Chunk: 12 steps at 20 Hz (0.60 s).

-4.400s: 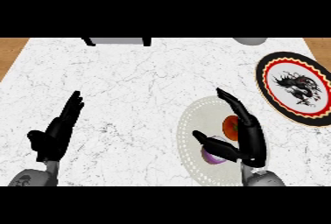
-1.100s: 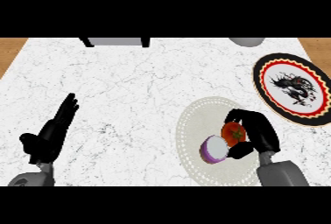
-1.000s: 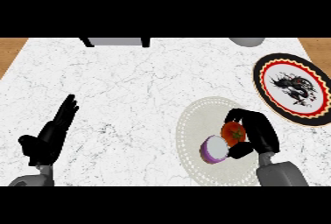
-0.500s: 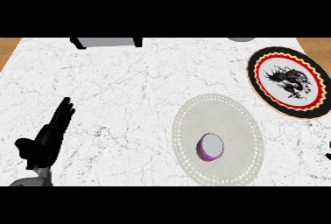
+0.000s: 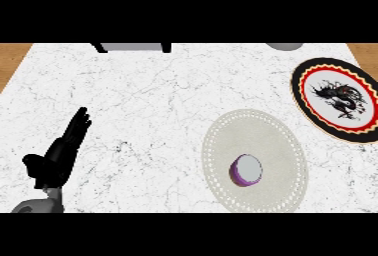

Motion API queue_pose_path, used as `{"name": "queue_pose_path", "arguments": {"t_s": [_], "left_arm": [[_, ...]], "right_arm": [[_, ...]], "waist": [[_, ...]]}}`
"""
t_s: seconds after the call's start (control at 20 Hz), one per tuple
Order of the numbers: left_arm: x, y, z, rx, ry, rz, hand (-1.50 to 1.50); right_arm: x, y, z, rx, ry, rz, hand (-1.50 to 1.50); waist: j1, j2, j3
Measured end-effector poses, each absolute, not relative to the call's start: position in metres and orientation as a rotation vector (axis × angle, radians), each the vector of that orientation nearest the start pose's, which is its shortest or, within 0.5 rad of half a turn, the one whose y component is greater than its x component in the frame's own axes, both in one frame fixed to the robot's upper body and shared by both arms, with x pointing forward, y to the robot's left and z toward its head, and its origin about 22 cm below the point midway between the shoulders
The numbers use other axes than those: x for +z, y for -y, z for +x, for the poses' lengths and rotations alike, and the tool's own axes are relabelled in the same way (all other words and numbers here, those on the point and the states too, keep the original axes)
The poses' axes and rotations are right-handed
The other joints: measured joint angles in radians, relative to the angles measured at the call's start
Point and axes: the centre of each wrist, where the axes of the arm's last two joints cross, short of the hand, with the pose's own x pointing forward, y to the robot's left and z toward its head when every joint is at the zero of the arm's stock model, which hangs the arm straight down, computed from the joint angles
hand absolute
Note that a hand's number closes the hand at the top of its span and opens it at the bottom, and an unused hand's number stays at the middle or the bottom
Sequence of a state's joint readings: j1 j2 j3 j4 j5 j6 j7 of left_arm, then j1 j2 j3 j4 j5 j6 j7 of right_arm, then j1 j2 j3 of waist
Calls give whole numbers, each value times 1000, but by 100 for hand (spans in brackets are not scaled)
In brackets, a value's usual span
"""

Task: Pick the tomato from the placemat and place it in the plate

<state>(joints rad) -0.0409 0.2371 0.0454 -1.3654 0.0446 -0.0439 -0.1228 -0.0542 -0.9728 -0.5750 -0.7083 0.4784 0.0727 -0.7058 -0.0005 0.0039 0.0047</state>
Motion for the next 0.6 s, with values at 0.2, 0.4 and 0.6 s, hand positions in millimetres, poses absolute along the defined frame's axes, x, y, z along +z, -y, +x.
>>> {"name": "queue_pose_path", "arguments": {"t_s": [0.2,0.4,0.6], "left_arm": [[-23,-299,250,-147,1524,144,0],[-21,-300,252,-148,1526,146,0],[-21,-300,252,-151,1523,143,0]], "right_arm": [[139,625,150,617,1392,-1208,150],[157,630,157,592,1473,-1242,150],[172,628,176,582,1528,-1209,150]], "waist": [[8,0,-1],[11,-1,-3],[13,-1,-3]]}}
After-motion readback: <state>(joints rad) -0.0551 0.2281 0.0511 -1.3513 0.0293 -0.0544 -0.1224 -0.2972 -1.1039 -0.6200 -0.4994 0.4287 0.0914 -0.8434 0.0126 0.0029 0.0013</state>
